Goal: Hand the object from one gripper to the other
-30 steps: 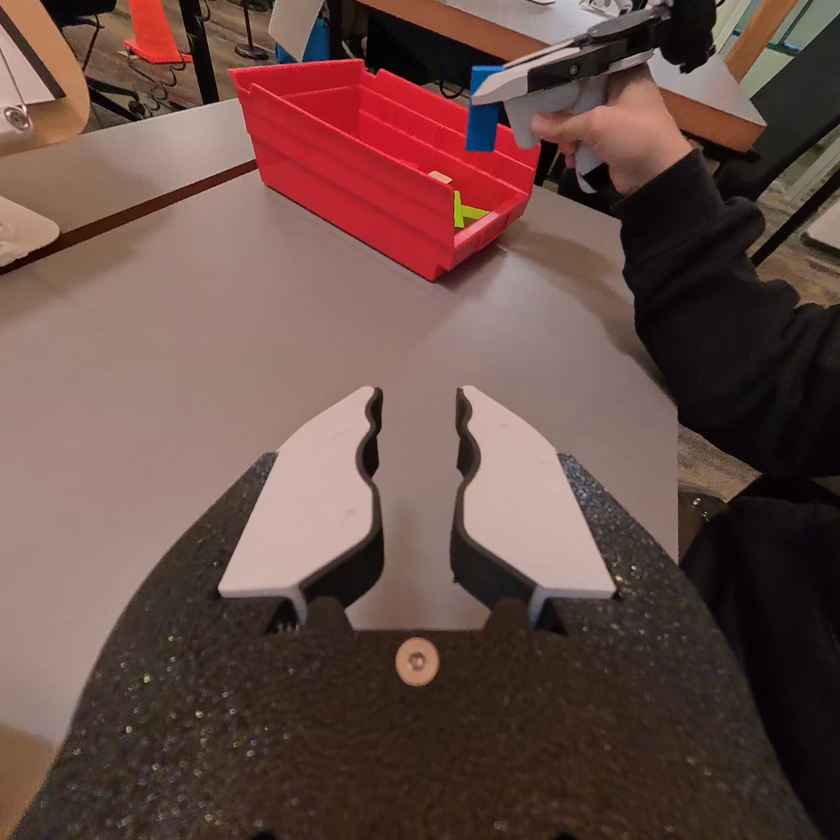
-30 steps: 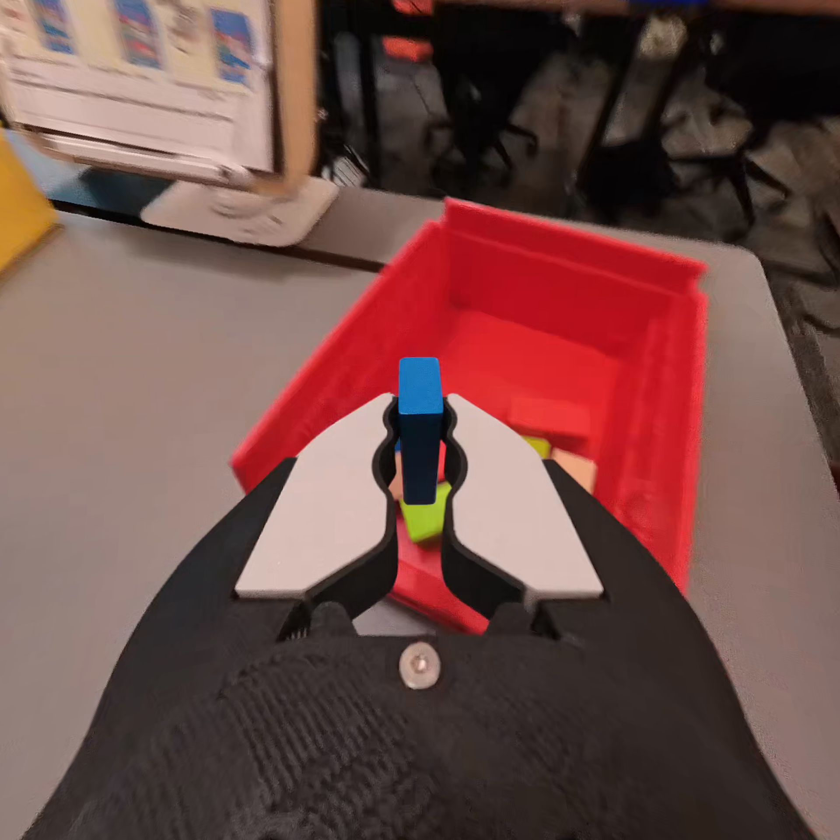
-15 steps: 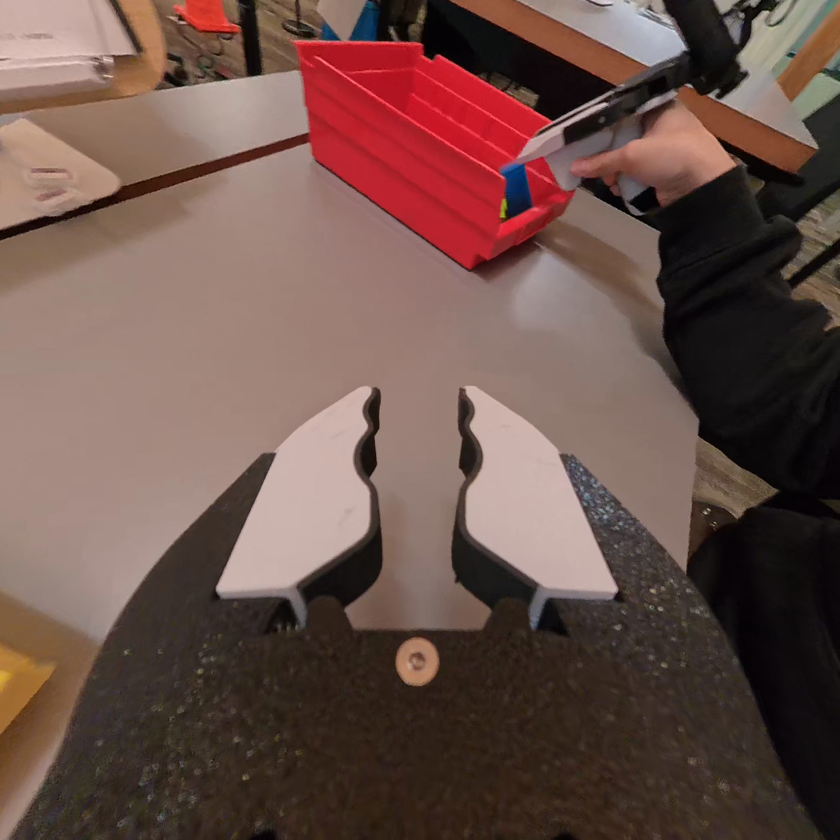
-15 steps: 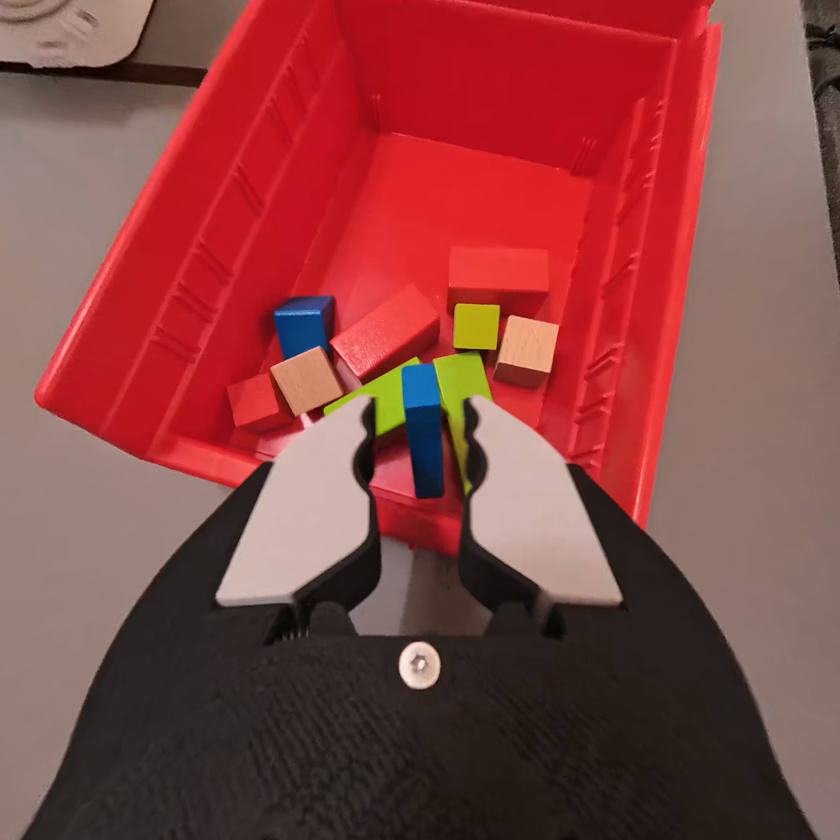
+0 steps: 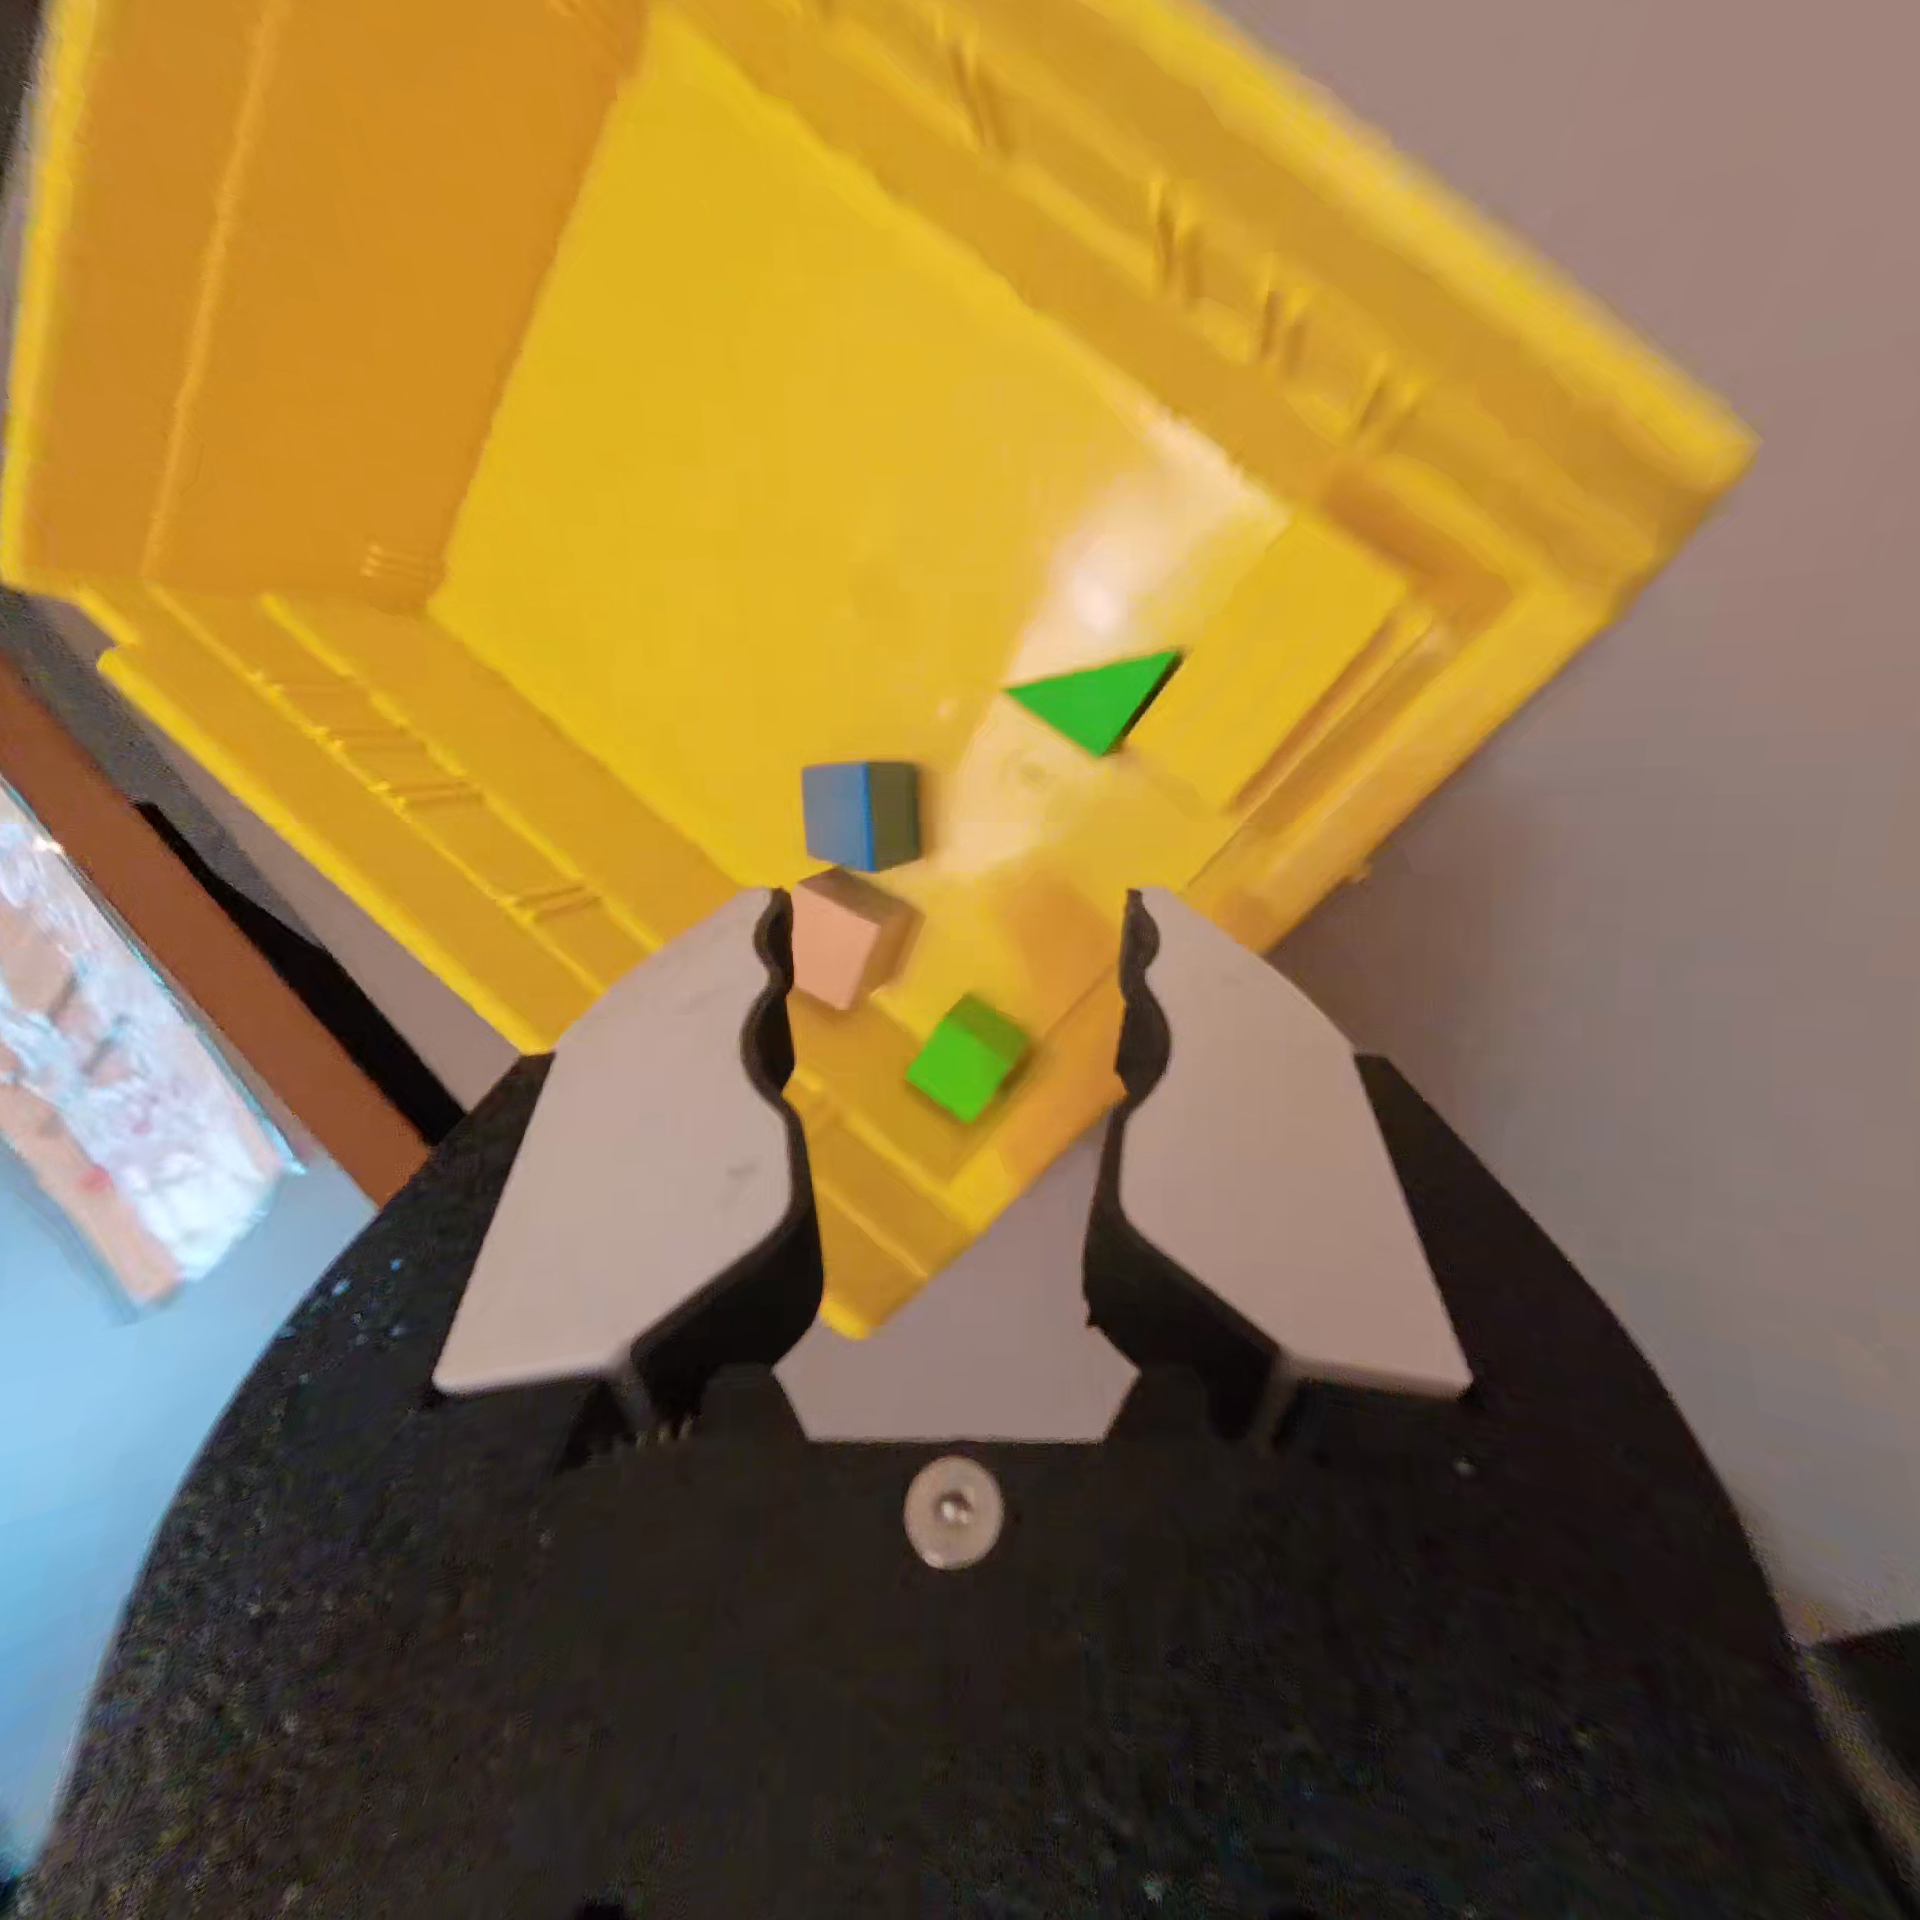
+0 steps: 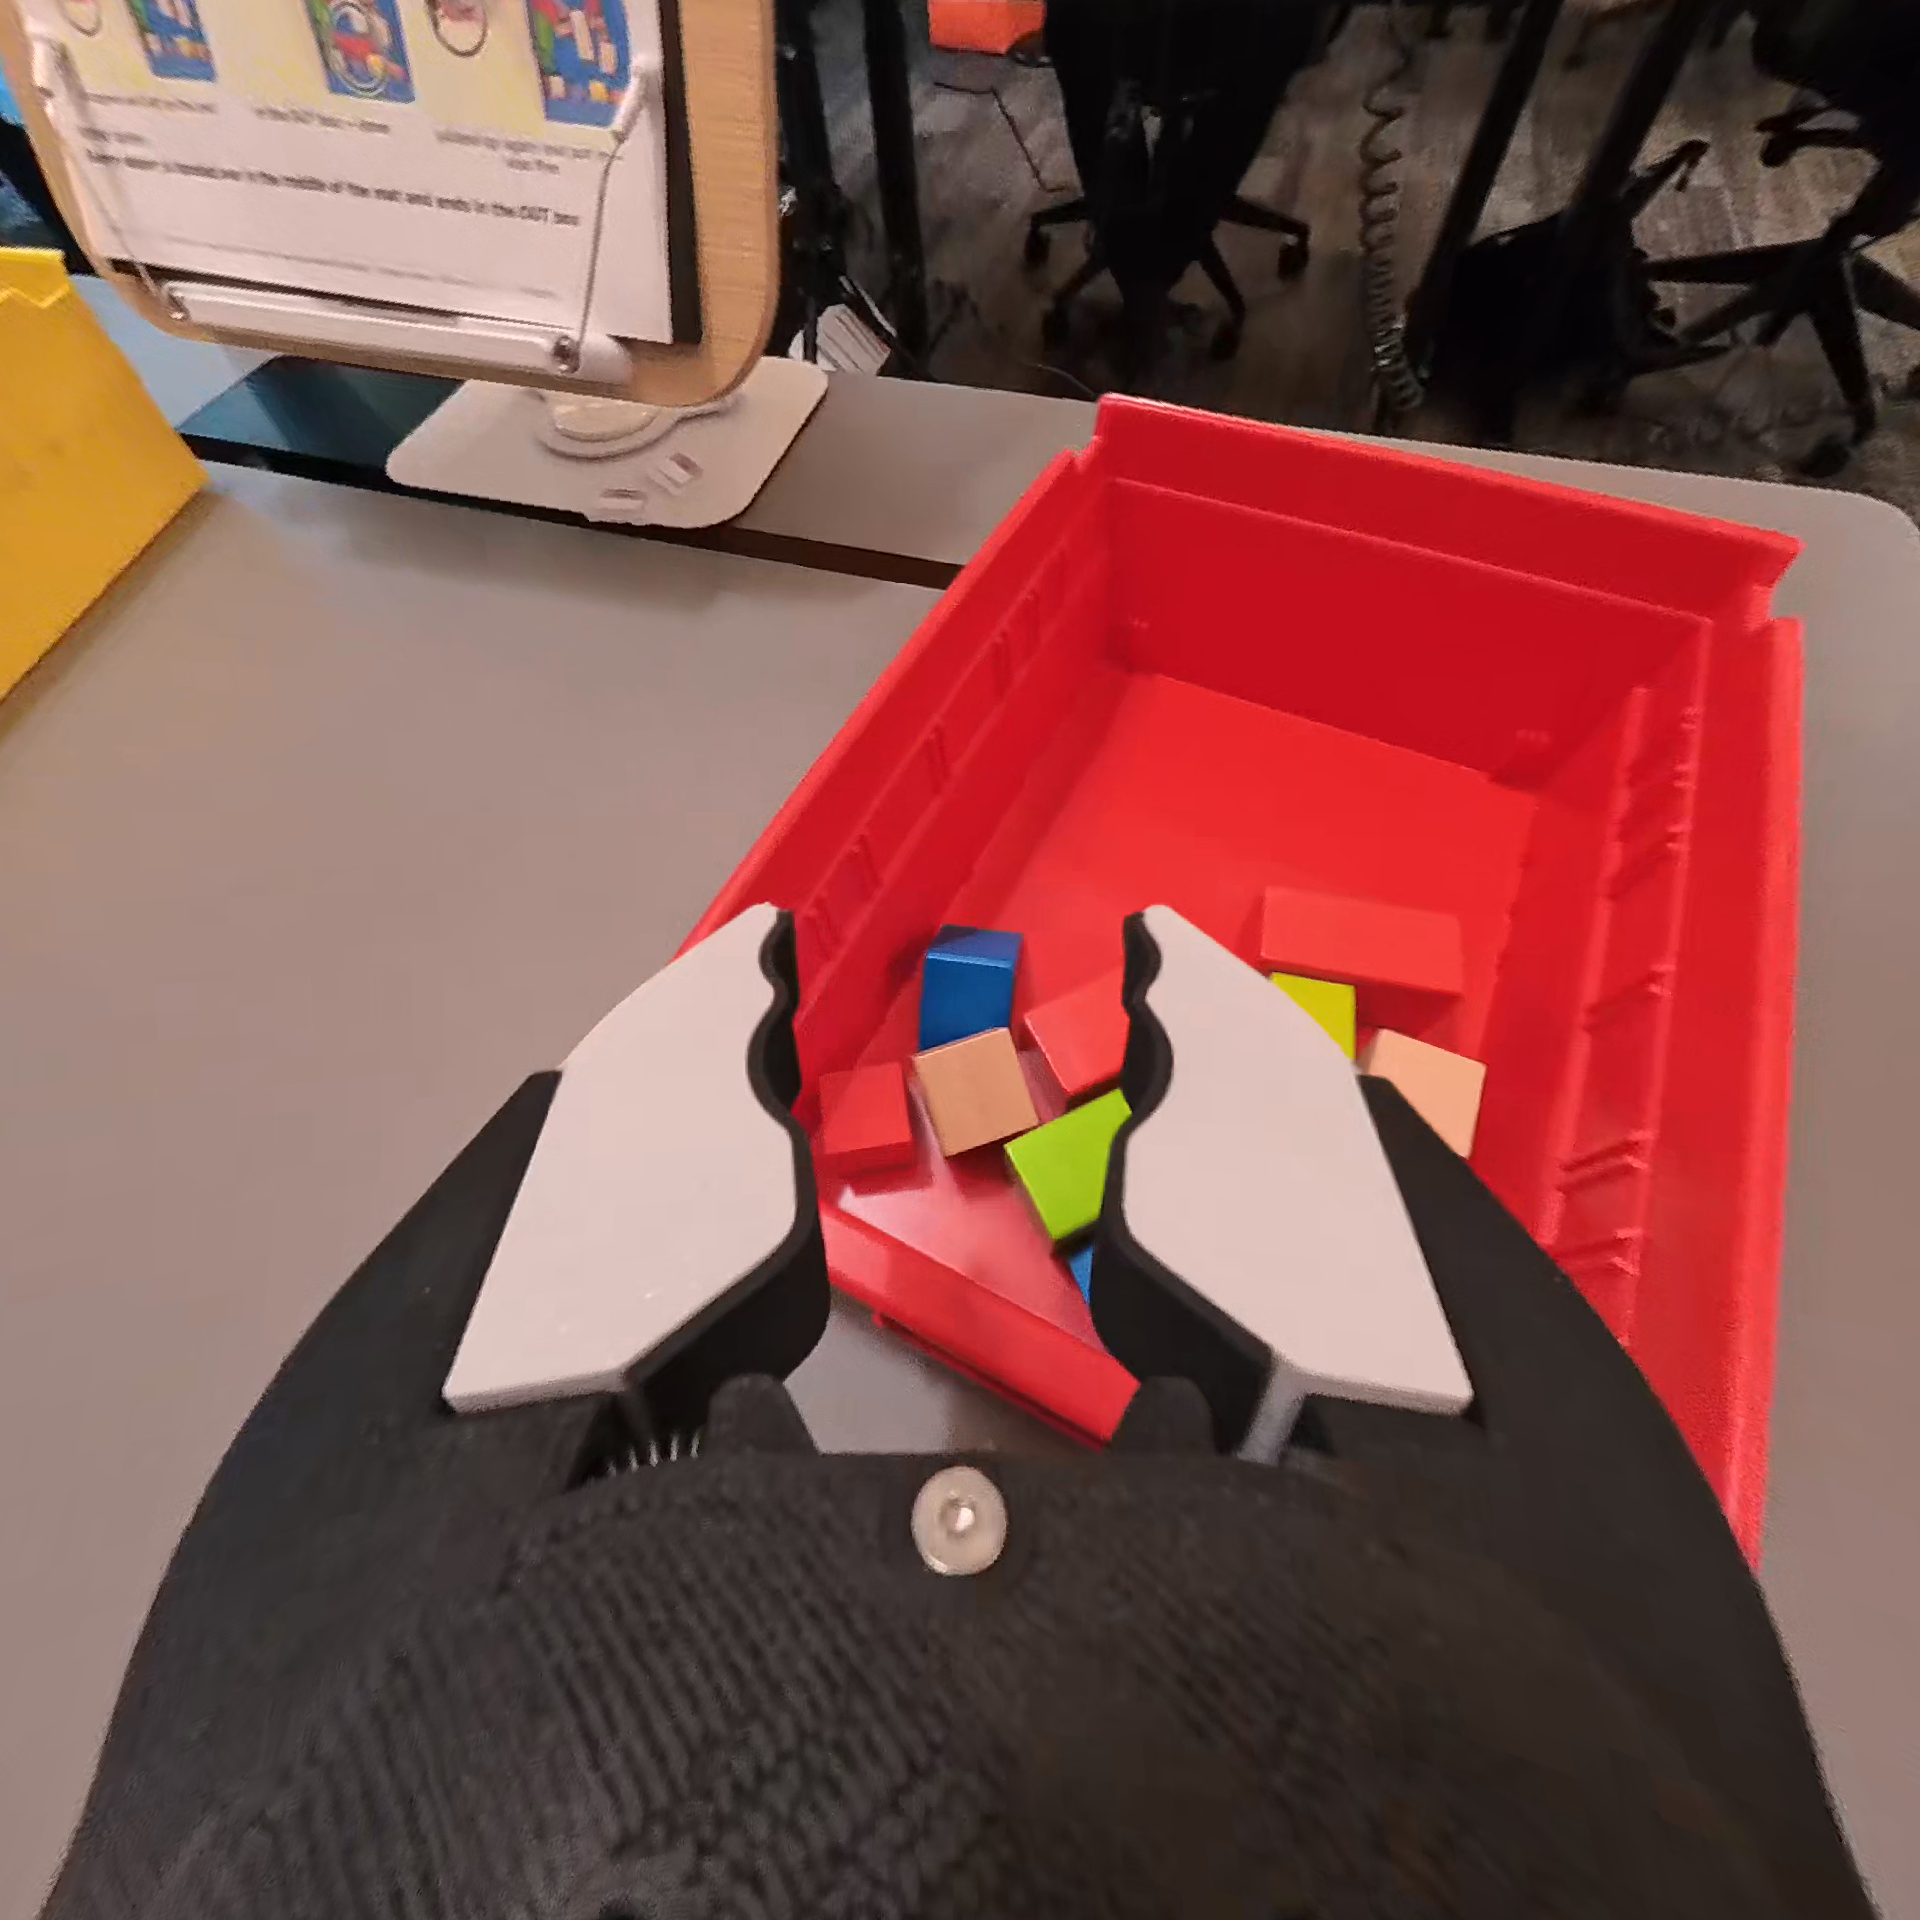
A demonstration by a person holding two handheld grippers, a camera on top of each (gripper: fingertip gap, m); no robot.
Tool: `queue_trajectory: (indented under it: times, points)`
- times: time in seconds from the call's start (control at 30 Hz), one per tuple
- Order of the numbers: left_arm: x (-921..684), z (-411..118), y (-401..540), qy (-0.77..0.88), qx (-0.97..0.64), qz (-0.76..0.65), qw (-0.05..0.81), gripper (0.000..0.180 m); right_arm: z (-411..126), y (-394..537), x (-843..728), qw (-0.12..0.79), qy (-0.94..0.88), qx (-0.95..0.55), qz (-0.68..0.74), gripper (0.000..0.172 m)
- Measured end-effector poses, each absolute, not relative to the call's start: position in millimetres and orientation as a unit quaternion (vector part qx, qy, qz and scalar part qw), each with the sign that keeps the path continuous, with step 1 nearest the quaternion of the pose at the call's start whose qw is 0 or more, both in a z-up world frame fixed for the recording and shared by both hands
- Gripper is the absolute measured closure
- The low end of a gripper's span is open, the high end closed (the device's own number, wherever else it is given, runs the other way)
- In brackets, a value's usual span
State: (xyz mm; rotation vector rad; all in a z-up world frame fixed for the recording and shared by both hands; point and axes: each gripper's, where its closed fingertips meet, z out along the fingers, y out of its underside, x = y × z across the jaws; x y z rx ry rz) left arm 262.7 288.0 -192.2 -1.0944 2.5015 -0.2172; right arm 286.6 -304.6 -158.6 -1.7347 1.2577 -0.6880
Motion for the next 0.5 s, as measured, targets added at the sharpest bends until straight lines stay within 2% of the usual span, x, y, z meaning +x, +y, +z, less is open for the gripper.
queue_trajectory:
  times: [0.03, 0.13, 0.27, 0.5]
  points:
    - [266, -199, 297, 0.909, -0.369, -0.045, 0.188, 0.12, -159, -302, 287, 0.43, 0.5, -0.7, -0.274, 0.111]
    - [276, -214, 313, 0.939, -0.3, 0.026, 0.166, 0.119, -161, -295, 287, 0.428, 0.493, -0.707, -0.27, 0.111]
    - [302, -216, 320, 0.962, -0.153, 0.065, 0.217, 0.121, -162, -285, 288, 0.437, 0.48, -0.714, -0.261, 0.111]
    - [315, -228, 313, 0.964, 0.019, 0.113, 0.24, 0.129, -159, -281, 289, 0.445, 0.473, -0.714, -0.261, 0.111]
